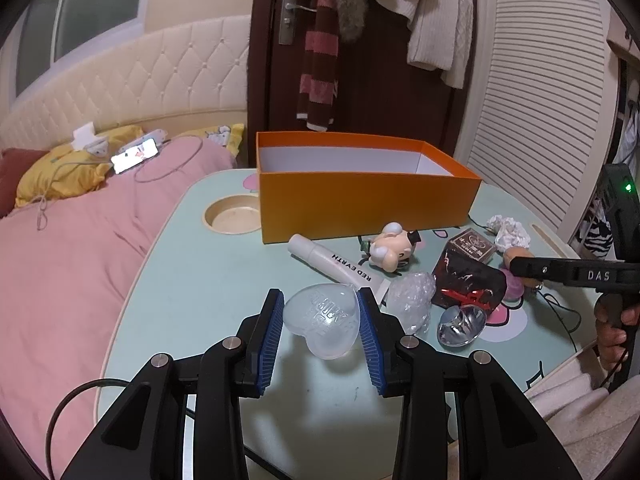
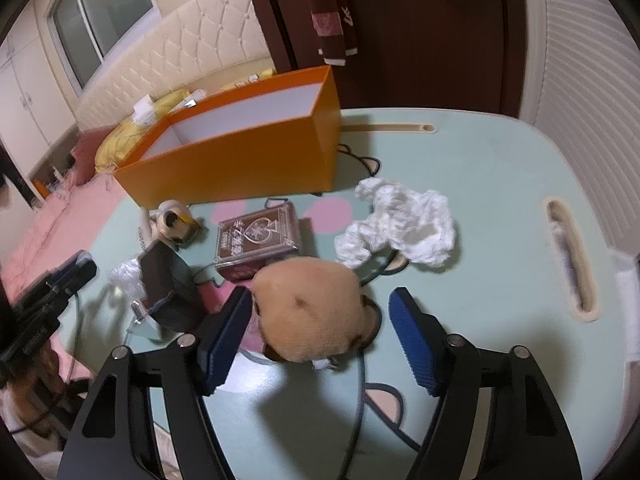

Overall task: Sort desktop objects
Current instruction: 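Carry the clear heart into the box with left gripper while right gripper grasps and carries the tan puff there, then open both grippers to drop the clear heart and tan puff into the box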

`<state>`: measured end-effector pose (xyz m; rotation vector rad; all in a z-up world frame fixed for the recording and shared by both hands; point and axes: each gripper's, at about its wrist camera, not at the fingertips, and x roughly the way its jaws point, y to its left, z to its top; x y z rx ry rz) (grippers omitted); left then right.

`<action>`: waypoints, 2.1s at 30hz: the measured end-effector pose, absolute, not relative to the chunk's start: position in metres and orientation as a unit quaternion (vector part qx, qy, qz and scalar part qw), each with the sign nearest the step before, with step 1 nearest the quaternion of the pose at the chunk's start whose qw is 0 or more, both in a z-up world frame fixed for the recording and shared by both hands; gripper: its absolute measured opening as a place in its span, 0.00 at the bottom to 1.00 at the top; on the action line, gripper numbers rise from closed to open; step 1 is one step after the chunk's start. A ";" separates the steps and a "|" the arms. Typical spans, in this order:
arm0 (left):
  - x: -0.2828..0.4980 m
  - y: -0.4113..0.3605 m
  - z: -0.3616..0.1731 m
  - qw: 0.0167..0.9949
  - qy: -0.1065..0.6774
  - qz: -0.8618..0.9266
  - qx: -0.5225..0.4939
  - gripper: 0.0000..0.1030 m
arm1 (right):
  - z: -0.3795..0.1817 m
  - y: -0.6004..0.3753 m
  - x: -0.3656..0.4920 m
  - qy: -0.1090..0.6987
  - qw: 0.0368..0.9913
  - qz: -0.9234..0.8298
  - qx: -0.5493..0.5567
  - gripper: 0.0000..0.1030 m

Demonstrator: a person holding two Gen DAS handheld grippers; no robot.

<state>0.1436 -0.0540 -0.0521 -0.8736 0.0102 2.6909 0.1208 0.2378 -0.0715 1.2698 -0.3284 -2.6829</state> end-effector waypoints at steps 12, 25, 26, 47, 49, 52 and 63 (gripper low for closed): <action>0.144 -0.058 -0.028 0.163 -0.017 0.945 -0.283 0.34 | -0.048 0.235 0.130 -0.111 0.107 -0.910 0.384 0.48; 0.057 -0.036 0.041 0.177 0.013 0.953 -0.245 0.34 | 0.024 0.215 0.071 -0.091 0.157 -0.927 0.329 0.48; 0.049 -0.033 0.041 0.178 0.013 0.952 -0.246 0.34 | 0.026 0.213 0.063 -0.088 0.156 -0.928 0.328 0.48; -0.051 0.010 -0.008 0.192 0.008 0.922 -0.337 0.34 | -0.017 0.192 -0.053 -0.080 0.136 -0.907 0.391 0.48; -0.052 0.010 -0.010 0.184 0.008 0.923 -0.338 0.38 | -0.020 0.192 -0.056 -0.081 0.133 -0.906 0.393 0.50; -0.048 0.008 -0.007 0.177 0.004 0.930 -0.324 0.67 | -0.022 0.194 -0.058 -0.088 0.129 -0.904 0.399 0.52; -0.017 -0.015 0.019 0.173 -0.016 0.941 -0.292 0.73 | -0.002 0.201 -0.036 -0.110 0.137 -0.910 0.376 0.53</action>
